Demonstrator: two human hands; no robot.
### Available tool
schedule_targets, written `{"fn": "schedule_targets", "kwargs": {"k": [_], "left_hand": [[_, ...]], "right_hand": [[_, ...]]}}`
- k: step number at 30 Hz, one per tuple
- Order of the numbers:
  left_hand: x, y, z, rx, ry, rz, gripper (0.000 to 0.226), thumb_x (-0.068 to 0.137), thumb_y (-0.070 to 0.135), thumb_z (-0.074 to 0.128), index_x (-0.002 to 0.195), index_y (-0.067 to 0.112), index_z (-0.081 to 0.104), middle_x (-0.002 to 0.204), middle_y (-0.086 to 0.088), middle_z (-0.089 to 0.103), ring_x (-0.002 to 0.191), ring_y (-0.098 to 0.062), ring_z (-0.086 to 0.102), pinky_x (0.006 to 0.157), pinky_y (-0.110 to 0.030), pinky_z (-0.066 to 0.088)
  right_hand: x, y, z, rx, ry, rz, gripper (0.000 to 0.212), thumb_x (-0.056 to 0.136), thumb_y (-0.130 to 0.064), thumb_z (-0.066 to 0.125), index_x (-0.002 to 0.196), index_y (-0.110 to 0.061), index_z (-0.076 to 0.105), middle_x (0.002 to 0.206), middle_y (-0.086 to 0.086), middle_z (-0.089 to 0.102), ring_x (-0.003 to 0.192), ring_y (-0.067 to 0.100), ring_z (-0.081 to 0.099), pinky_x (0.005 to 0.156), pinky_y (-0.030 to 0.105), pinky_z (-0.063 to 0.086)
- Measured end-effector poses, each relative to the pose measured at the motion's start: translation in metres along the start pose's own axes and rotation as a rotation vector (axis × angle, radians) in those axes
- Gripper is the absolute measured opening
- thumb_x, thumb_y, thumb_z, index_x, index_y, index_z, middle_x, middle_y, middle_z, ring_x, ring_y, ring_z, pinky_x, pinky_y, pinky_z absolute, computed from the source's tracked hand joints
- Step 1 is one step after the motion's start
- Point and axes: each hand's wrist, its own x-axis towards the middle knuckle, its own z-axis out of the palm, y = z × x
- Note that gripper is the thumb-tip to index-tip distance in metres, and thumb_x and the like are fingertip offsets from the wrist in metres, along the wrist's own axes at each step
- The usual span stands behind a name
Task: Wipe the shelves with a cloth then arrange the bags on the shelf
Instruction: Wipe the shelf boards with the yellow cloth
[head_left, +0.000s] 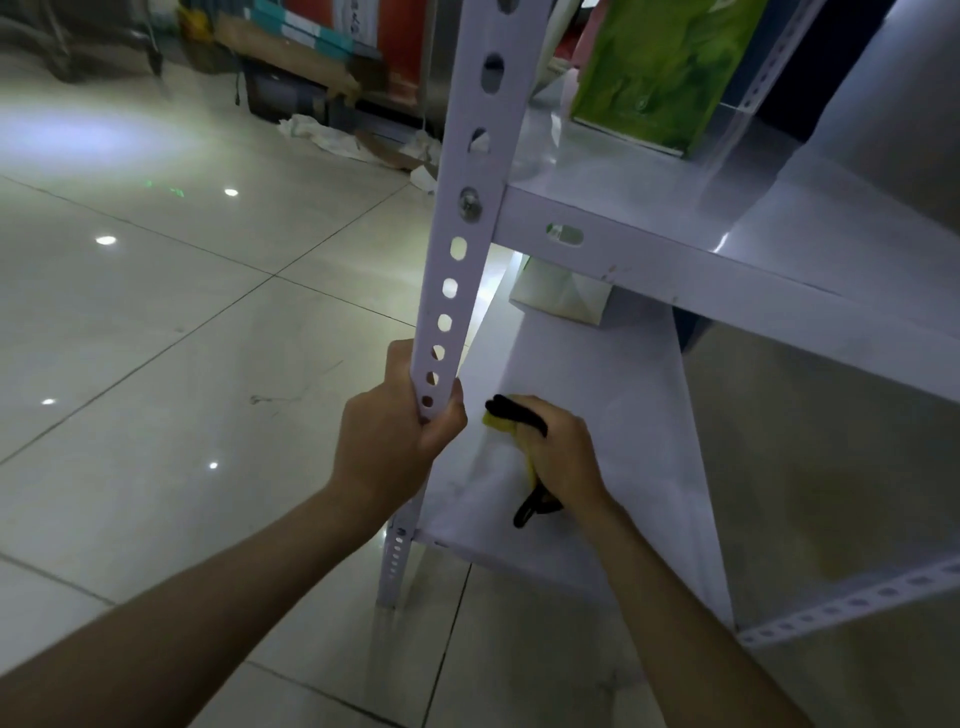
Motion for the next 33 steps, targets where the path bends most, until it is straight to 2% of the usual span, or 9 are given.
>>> {"fn": "schedule_targets", "kwargs": {"k": [6,10,15,18,22,24,27,29,33], "left_hand": [[-0.001,0.001,0.001,0.003,-0.009,0.021,0.054,0.086,0.041,0.058,0.119,-0.002,0.049,0.089,0.002,0.053,0.057,-0.019,0.057,0.053,-0.013,0.045],[-0.001,0.004,-0.002,0.002,-0.018,0.007,0.05,0.087,0.041,0.056,0.115,0.001,0.048,0.08,0.006,0.052,0.052,-0.011,0.054,0.05,-0.016,0.043],[0.0,0.016,-0.013,0.008,-0.087,-0.027,0.032,0.093,0.037,0.058,0.106,0.02,0.034,0.069,0.02,0.047,0.052,-0.006,0.053,0.049,-0.026,0.045],[-0.004,0.025,-0.02,0.03,-0.111,-0.058,0.03,0.098,0.03,0.06,0.106,0.024,0.032,0.069,0.018,0.049,0.054,-0.004,0.054,0.053,-0.031,0.05],[-0.012,0.041,-0.028,-0.051,-0.161,-0.149,0.023,0.1,0.035,0.056,0.103,0.029,0.034,0.073,0.008,0.057,0.06,-0.02,0.063,0.056,-0.042,0.056],[-0.02,0.048,-0.033,-0.063,-0.239,-0.247,0.027,0.099,0.028,0.06,0.112,0.023,0.036,0.083,0.003,0.06,0.072,-0.027,0.066,0.062,-0.039,0.055],[-0.043,0.064,-0.044,-0.112,-0.401,-0.512,0.069,0.093,0.012,0.068,0.146,0.006,0.025,0.126,-0.019,0.059,0.101,-0.034,0.062,0.081,-0.035,0.049],[-0.065,0.088,-0.053,-0.069,-0.651,-0.623,0.08,0.091,0.025,0.07,0.152,0.004,0.024,0.146,-0.019,0.048,0.12,-0.034,0.055,0.092,-0.032,0.044],[-0.113,0.163,-0.072,-0.112,-1.107,-0.638,0.058,0.095,0.062,0.051,0.137,0.021,0.048,0.132,0.0,0.052,0.116,-0.02,0.053,0.091,-0.034,0.047]], "right_hand": [[0.006,0.014,0.043,-0.172,0.005,-0.009,0.034,0.102,-0.009,0.049,0.12,-0.021,0.074,0.117,0.003,0.074,0.105,0.013,0.064,0.098,0.028,0.05],[-0.034,0.01,0.046,-0.181,-0.149,-0.087,0.043,0.099,-0.007,0.047,0.13,-0.027,0.069,0.141,-0.009,0.062,0.134,0.004,0.05,0.118,0.019,0.031],[-0.096,0.003,0.037,-0.172,-0.124,-0.137,0.046,0.091,-0.001,0.057,0.127,-0.025,0.071,0.134,-0.017,0.06,0.127,-0.004,0.051,0.114,0.011,0.032],[-0.129,-0.011,0.03,-0.101,-0.111,-0.067,0.042,0.092,0.001,0.057,0.125,-0.021,0.073,0.132,-0.021,0.057,0.128,-0.017,0.044,0.117,0.012,0.031],[-0.173,-0.055,-0.001,0.144,-0.13,0.169,0.04,0.1,-0.003,0.057,0.114,-0.036,0.075,0.115,-0.038,0.068,0.114,-0.016,0.061,0.105,0.013,0.045],[-0.193,-0.073,-0.018,0.256,-0.057,0.262,0.038,0.1,-0.005,0.057,0.117,-0.035,0.075,0.118,-0.032,0.07,0.116,-0.007,0.064,0.105,0.017,0.047],[-0.223,-0.097,-0.043,0.369,0.093,0.334,0.039,0.102,-0.005,0.057,0.122,-0.036,0.07,0.124,-0.028,0.069,0.12,-0.004,0.062,0.105,0.02,0.049],[-0.243,-0.113,-0.057,0.482,0.22,0.439,0.034,0.101,-0.012,0.061,0.121,-0.039,0.069,0.124,-0.022,0.071,0.117,0.0,0.065,0.098,0.021,0.053],[-0.276,-0.143,-0.073,0.642,0.405,0.518,0.027,0.097,-0.021,0.068,0.123,-0.026,0.071,0.117,-0.007,0.076,0.103,0.007,0.072,0.092,0.03,0.057]]}}
